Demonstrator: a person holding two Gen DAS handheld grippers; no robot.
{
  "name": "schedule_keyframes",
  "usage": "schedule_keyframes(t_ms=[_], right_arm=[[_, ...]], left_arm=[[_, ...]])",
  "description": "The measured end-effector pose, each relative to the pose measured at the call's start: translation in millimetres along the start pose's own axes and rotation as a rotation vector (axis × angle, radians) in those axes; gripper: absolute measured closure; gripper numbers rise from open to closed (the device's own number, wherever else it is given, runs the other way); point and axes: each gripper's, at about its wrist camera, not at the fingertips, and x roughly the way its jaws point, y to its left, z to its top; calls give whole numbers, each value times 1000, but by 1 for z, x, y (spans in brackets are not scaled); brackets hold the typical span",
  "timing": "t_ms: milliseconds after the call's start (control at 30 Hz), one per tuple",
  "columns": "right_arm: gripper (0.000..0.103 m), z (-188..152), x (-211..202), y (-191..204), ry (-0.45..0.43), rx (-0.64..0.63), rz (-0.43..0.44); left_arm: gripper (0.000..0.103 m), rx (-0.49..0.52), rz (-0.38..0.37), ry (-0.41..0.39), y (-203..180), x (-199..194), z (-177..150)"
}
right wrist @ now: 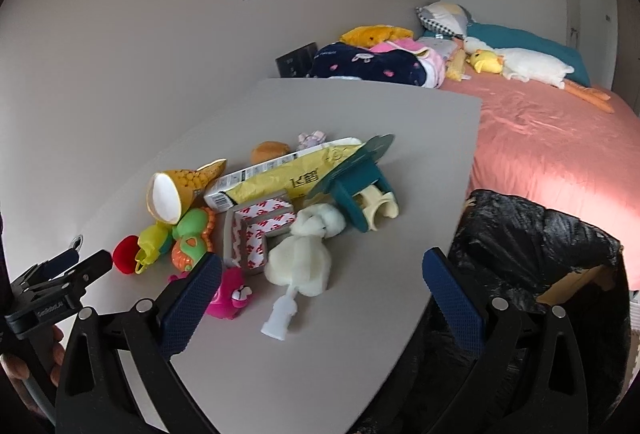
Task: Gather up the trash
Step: 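Grasp the red heart with the left gripper while the right grasps the white plush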
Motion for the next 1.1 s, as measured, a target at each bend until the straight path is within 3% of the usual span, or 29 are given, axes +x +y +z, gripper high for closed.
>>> schedule_keyframes(t_ms=[167, 233, 267, 600, 767, 867, 967, 1100], right_arm=[[28, 0, 18, 3, 39, 10, -6], [33, 0, 26, 4, 59, 10, -3], [36, 0, 29, 4, 65, 8, -5], [38, 1, 59, 4, 106, 24, -33], [40, 0, 68, 11, 106, -2, -60], [49, -1, 68, 15, 104, -23, -67], [65, -3, 68, 18, 105, -41, -44], [71, -5, 63, 18, 106, -17, -10]], left_arm=[[8, -2, 26, 11, 6, 9, 4], [19, -14, 14, 9, 10, 12, 5], [20, -21, 3, 18, 13, 14, 6], [22, -7, 14, 72, 18, 34, 4], [37, -13, 14, 102, 23, 43, 3], [42, -7, 24, 122, 24, 47, 1], [43, 10, 49, 119, 22, 47, -1], [57, 23, 65, 104, 23, 46, -1]])
